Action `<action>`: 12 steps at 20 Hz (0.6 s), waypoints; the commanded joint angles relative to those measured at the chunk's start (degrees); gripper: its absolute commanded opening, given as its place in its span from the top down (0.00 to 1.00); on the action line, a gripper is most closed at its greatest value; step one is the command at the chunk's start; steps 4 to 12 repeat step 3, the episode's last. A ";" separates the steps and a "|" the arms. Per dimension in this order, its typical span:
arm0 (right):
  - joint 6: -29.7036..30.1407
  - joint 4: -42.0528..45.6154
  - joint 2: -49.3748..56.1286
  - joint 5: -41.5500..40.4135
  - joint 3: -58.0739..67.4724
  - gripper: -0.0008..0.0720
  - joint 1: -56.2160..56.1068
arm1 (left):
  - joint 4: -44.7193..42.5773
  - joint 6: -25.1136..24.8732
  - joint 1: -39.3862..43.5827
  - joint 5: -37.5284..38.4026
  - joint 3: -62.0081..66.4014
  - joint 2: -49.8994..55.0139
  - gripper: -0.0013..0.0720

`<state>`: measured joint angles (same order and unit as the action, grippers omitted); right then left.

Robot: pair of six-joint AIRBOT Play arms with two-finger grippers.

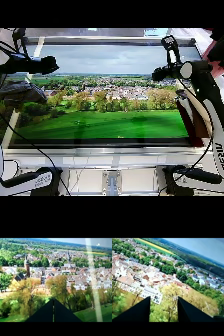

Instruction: Fold the shirts.

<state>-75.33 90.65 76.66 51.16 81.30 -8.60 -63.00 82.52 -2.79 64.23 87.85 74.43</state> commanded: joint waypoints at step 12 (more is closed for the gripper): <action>0.15 1.95 0.02 -0.66 -0.24 0.47 -0.55 | 0.00 -0.59 0.02 2.78 0.00 0.02 0.97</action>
